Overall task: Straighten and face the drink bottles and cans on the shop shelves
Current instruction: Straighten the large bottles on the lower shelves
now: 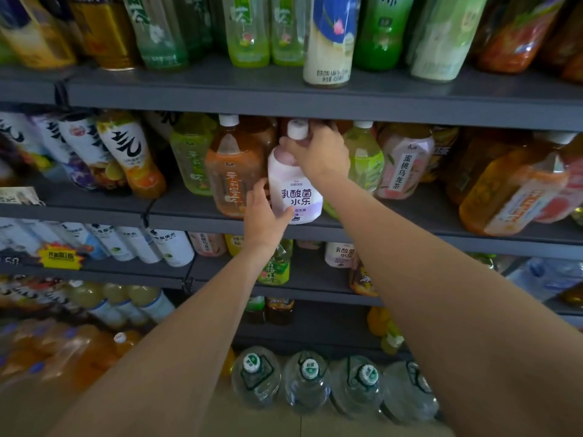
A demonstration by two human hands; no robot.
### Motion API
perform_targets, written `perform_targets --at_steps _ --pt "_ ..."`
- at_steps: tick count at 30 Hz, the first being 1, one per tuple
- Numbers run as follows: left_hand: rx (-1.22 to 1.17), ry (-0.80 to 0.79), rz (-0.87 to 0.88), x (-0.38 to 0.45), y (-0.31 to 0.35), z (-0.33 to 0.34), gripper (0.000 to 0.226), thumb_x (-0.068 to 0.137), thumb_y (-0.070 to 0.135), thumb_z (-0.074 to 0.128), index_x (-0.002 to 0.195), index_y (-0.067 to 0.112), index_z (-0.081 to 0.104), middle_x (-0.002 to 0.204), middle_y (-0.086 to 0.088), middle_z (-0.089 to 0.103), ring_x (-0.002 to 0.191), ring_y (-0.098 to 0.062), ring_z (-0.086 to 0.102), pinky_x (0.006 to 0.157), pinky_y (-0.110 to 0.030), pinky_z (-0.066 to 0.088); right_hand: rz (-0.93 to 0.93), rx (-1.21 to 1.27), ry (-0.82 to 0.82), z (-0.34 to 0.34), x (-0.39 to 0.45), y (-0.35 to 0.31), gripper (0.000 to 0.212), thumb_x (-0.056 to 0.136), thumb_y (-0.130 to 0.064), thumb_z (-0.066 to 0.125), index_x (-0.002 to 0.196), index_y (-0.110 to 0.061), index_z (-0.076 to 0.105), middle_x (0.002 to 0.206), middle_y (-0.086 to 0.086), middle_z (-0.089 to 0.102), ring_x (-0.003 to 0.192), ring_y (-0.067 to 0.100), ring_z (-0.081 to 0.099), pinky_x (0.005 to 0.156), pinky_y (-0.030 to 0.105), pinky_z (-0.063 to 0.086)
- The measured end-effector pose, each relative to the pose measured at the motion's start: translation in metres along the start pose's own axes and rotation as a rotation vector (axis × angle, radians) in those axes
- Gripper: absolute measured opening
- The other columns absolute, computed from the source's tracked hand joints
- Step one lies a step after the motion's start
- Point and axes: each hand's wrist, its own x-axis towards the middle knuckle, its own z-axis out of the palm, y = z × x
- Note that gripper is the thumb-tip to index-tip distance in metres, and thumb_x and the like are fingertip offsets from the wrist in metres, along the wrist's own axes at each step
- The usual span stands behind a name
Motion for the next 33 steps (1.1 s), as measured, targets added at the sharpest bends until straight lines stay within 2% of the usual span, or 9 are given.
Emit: perform_targets --at_steps 2,4,7,9,12,18,21,26,33 --pt "-0.029 -0.014 0.003 -0.006 0.001 -0.001 0.077 0.073 0.018 0.077 0.138 0.012 0.036 0.131 -0.01 0.044 0.123 -0.025 0.046 0.106 -0.04 0.039 -0.098 -0.034 0.022 -0.003 -0.012 0.004 0.052 0.083 -0.048 0.061 0.122 -0.014 0.054 0.125 0.006 0.05 0.107 0.031 0.057 0.079 0.034 0.041" --pt "-0.028 -0.038 0.017 -0.016 0.001 -0.004 0.085 0.069 0.023 0.08 0.14 0.014 0.034 0.131 -0.009 0.043 0.125 -0.024 0.042 0.107 -0.04 0.038 -0.175 -0.011 0.031 -0.009 -0.025 0.012 0.046 0.083 -0.045 0.062 0.109 -0.007 0.057 0.109 0.004 0.048 0.095 0.026 0.057 0.07 0.031 0.037" --pt "0.0 -0.029 0.075 -0.039 0.005 -0.009 0.084 0.068 0.032 0.079 0.137 0.013 0.036 0.131 -0.007 0.041 0.126 -0.022 0.039 0.105 -0.038 0.038 -0.234 0.016 0.06 -0.024 -0.046 0.024 0.043 0.085 -0.043 0.062 0.093 -0.001 0.057 0.092 0.0 0.039 0.076 0.017 0.044 0.064 0.031 0.033" --pt "0.077 -0.011 0.132 -0.06 0.005 -0.011 0.08 0.068 0.038 0.079 0.131 0.007 0.04 0.126 -0.009 0.043 0.123 -0.023 0.042 0.1 -0.036 0.041 -0.243 0.001 0.065 -0.033 -0.061 0.031 0.039 0.086 -0.042 0.061 0.087 -0.003 0.056 0.089 0.002 0.039 0.077 0.017 0.043 0.064 0.028 0.029" --pt "0.165 -0.064 0.14 -0.095 -0.003 -0.005 0.078 0.066 0.044 0.079 0.122 0.003 0.043 0.118 -0.009 0.046 0.117 -0.022 0.045 0.093 -0.033 0.042 -0.21 -0.023 0.005 -0.039 -0.09 0.048 0.04 0.087 -0.041 0.061 0.087 -0.001 0.058 0.086 0.005 0.042 0.084 0.027 0.053 0.063 0.026 0.025" --pt "0.294 -0.272 0.003 -0.139 -0.05 0.045 0.077 0.068 0.043 0.077 0.123 0.003 0.041 0.123 -0.011 0.044 0.121 -0.026 0.041 0.097 -0.034 0.037 -0.035 -0.071 -0.117 0.001 -0.144 0.121 0.043 0.085 -0.04 0.062 0.094 0.001 0.057 0.097 0.013 0.05 0.091 0.034 0.057 0.068 0.035 0.04" --pt "0.327 -0.345 -0.15 -0.139 -0.071 0.079 0.073 0.072 0.031 0.077 0.126 0.005 0.038 0.129 -0.014 0.04 0.121 -0.031 0.044 0.094 -0.037 0.039 0.068 -0.083 -0.128 0.036 -0.156 0.155 0.043 0.085 -0.038 0.062 0.103 0.001 0.057 0.109 0.012 0.051 0.094 0.035 0.058 0.072 0.038 0.044" --pt "0.249 -0.339 -0.328 -0.114 -0.099 0.125 0.069 0.074 0.019 0.076 0.129 0.006 0.036 0.13 -0.015 0.049 0.122 -0.031 0.047 0.094 -0.039 0.041 0.116 -0.059 -0.115 0.078 -0.141 0.191 0.04 0.087 -0.034 0.06 0.107 0.0 0.055 0.114 0.01 0.049 0.094 0.034 0.058 0.075 0.039 0.045" --pt "0.112 -0.27 -0.379 -0.07 -0.117 0.167 0.051 0.083 0.016 0.065 0.128 0.007 0.044 0.126 -0.016 0.057 0.117 -0.033 0.053 0.094 -0.037 0.045 0.184 -0.096 -0.049 0.111 -0.101 0.22 0.034 0.091 -0.026 0.056 0.115 -0.002 0.054 0.126 0.009 0.047 0.102 0.036 0.057 0.073 0.032 0.037"
